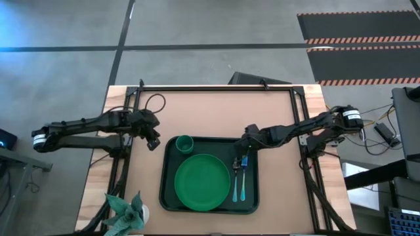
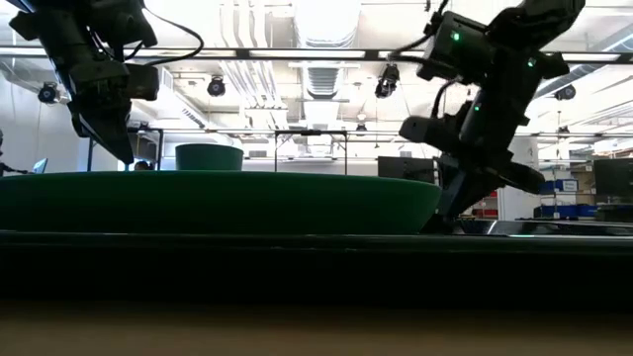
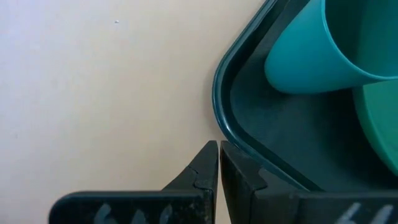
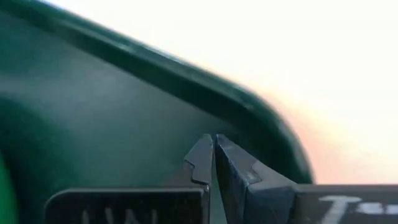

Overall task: Pick and place plate/cup/fork/spoon on tray
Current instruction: Move the dark green tray to the center of the table

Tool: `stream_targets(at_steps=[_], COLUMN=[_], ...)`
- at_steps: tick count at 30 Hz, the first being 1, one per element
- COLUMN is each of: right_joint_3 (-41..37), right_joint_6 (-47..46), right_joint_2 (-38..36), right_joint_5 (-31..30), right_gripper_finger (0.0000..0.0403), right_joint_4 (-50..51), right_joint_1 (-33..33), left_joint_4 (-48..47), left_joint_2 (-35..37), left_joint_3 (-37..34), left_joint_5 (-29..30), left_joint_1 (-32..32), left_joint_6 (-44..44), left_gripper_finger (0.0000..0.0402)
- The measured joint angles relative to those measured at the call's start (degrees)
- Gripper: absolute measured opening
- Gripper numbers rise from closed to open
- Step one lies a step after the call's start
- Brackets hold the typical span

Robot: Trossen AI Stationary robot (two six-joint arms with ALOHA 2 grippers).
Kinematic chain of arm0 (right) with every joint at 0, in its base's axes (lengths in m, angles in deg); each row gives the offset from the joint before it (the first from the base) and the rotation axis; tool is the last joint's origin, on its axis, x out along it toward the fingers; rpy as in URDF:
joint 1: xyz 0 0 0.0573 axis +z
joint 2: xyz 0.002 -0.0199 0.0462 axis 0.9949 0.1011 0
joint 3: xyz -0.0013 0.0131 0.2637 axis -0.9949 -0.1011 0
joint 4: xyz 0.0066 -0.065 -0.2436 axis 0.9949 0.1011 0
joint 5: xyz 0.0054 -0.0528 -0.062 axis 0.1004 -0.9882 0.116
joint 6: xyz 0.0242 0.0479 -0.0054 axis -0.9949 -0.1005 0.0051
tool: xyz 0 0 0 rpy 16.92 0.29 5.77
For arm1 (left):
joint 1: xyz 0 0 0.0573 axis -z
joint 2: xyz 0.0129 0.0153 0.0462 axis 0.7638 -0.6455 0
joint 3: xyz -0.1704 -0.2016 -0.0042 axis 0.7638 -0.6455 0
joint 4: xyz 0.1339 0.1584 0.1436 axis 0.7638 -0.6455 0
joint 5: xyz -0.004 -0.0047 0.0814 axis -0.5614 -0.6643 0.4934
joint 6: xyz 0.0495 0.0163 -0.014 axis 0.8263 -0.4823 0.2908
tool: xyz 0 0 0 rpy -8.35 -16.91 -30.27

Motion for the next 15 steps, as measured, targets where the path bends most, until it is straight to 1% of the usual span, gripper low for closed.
stream_targets(at_steps=[5, 10, 15], right_joint_3=[-2.6, -5.8, -7.8], right_joint_6=[-0.8, -1.8, -1.8], right_joint_2=[0.0, 0.0, -0.1], right_joint_5=[-1.0, -3.0, -8.1], right_gripper_finger=[0.0008, 0.0008, 0.0008], right_joint_4=[-0.7, -4.9, -6.7], right_joint_1=[-0.4, -0.8, -1.9], left_joint_4=[0.0, 0.0, 0.0], left_joint_2=[-0.1, -0.1, -0.2], left_joint_3=[0.0, 0.0, 0.0], left_joint_5=[0.0, 0.0, 0.0], left_joint_1=[0.0, 0.0, 0.0], left_joint_6=[0.0, -0.1, -0.2], left_gripper_finger=[0.0, 0.0, 0.0])
